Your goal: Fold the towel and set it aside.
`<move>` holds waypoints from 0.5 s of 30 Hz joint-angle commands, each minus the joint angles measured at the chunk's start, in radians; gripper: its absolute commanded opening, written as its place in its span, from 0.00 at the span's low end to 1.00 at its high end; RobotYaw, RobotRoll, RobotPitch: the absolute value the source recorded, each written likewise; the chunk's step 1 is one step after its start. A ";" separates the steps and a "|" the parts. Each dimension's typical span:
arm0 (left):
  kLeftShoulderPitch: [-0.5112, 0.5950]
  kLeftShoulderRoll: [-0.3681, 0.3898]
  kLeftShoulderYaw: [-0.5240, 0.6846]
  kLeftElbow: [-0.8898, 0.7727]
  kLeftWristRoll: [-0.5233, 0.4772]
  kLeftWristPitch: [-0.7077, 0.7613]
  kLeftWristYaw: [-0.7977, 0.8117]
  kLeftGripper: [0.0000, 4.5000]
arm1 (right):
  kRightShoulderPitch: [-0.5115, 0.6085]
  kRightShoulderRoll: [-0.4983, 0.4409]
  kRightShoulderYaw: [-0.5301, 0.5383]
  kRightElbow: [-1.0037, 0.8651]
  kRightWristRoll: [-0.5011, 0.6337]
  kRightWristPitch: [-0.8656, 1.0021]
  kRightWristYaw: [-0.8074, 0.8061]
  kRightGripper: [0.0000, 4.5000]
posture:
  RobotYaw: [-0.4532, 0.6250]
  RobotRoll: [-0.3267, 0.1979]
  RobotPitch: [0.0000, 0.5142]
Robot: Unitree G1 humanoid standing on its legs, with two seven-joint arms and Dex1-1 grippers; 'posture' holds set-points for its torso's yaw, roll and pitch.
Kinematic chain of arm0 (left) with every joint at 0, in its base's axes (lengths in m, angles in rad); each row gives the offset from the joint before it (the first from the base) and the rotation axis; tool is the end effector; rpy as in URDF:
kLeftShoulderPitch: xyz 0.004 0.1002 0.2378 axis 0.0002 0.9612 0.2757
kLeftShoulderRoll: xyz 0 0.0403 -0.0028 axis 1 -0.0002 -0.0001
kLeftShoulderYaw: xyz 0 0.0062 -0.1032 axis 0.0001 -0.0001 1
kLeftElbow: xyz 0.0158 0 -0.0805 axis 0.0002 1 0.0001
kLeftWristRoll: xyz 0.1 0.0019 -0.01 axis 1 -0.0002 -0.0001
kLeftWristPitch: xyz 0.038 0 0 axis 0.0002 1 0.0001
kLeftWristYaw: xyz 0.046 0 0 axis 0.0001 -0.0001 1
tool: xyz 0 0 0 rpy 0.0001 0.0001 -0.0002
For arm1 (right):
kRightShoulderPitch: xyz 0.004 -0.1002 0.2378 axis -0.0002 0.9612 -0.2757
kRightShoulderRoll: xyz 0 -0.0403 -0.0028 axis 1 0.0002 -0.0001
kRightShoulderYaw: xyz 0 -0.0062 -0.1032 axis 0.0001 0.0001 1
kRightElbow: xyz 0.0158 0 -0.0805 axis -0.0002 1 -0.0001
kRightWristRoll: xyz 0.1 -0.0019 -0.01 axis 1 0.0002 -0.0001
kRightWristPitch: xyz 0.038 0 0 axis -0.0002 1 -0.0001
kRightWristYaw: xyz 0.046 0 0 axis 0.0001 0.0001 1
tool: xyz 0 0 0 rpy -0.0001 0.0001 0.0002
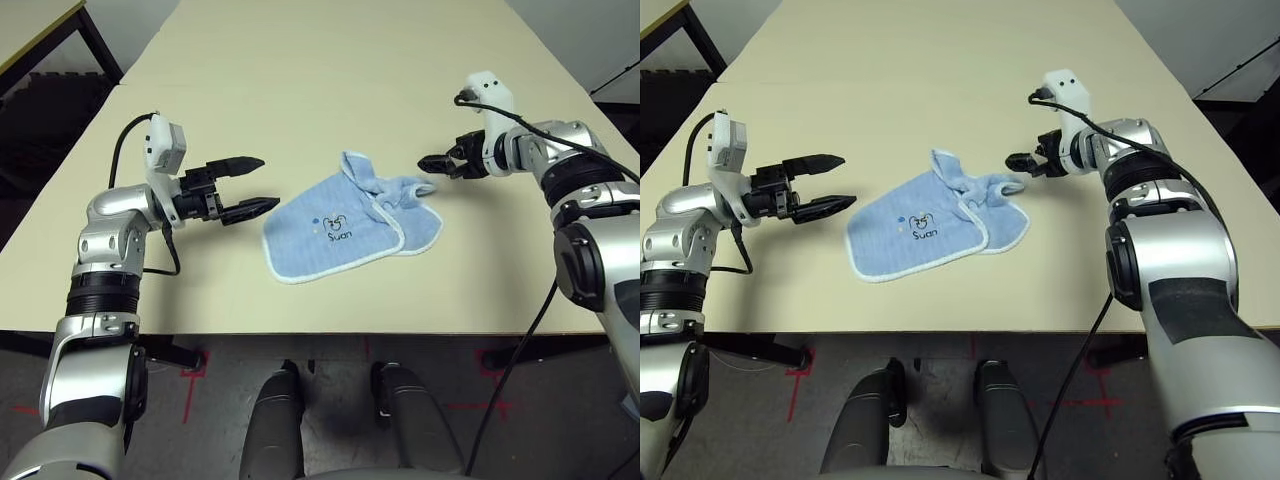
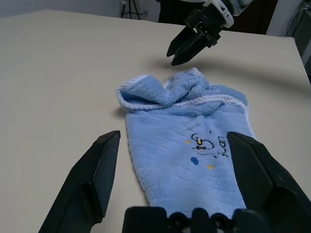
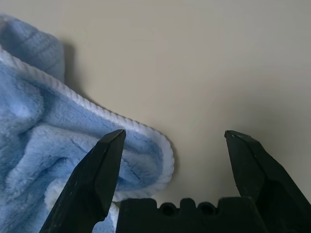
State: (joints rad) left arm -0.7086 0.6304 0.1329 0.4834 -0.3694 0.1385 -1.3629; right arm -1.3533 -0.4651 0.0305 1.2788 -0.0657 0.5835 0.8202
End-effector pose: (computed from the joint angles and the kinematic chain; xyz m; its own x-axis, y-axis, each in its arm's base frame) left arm 0.3083 0.2820 0.1915 0.4193 -0.9066 -0.0464 0.8904 0.4008 0.2158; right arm 0.3711 -0.2224 0.2235 0.7090 0.4231 -0.5642 -0.5000 0.8658 0.0209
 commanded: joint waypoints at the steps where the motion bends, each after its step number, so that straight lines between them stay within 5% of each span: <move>1: -0.023 0.000 -0.014 0.001 -0.007 0.018 0.003 0.99 | -0.020 0.008 0.006 0.015 -0.013 0.042 -0.006 1.00 | 0.36 0.62 0.51; 15: -0.033 -0.007 -0.019 0.011 -0.004 0.020 0.005 0.99 | -0.040 0.056 0.028 0.028 -0.036 0.055 -0.023 1.00 | 0.36 0.62 0.52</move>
State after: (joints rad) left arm -0.7429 0.6290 0.1296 0.4875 -0.3695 0.1541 -1.3537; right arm -1.3791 -0.4095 0.0450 1.2949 -0.0841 0.6321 0.7908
